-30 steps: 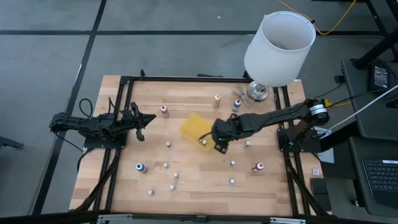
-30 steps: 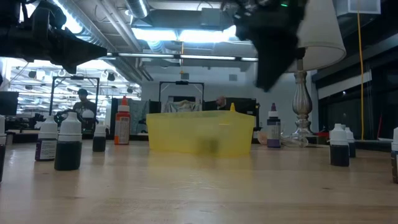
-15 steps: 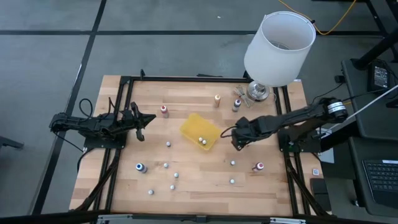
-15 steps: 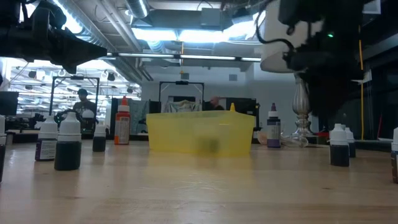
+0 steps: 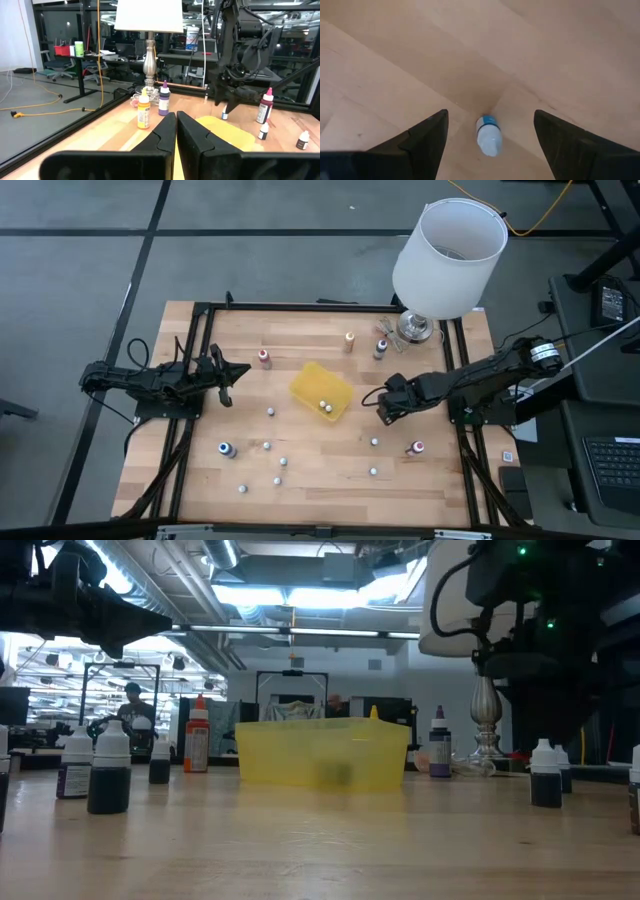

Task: Pick & Place food coloring
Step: Put the small blue food coloring bottle into the yellow bin

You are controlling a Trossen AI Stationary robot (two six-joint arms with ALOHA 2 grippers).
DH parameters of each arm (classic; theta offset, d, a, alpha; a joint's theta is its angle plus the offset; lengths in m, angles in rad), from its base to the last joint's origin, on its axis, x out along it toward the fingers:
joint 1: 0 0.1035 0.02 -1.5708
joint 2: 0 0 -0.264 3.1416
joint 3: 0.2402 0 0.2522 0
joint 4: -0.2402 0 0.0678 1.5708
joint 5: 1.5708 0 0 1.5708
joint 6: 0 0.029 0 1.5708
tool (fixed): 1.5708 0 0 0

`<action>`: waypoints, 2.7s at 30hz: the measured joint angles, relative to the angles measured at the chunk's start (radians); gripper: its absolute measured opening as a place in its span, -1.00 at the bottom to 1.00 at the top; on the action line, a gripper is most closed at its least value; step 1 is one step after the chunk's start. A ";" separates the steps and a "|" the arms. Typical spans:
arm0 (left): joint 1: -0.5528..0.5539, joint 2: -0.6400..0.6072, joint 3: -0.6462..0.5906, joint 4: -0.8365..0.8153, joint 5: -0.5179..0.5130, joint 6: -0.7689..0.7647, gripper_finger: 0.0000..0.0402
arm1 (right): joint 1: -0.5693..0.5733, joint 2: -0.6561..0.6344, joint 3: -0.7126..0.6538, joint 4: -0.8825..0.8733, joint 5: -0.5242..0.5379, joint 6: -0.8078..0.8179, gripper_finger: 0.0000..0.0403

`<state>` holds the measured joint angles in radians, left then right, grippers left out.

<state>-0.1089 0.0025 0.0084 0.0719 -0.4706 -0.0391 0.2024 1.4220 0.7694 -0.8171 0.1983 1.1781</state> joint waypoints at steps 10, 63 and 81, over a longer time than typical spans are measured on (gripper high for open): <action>0.000 0.000 0.000 0.000 0.000 0.000 -0.94 | 0.005 0.025 -0.044 0.060 -0.064 0.007 0.46; 0.000 0.000 0.000 0.000 0.000 0.000 -0.95 | 0.009 0.058 0.362 -0.292 -0.061 -0.407 -0.63; 0.000 0.000 0.000 0.000 0.000 0.000 -0.94 | -0.094 0.360 0.896 -0.408 -0.061 -0.782 -0.63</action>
<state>-0.1090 0.0025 0.0085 0.0719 -0.4705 -0.0391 0.1079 1.7815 1.6653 -1.2254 0.1368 0.3962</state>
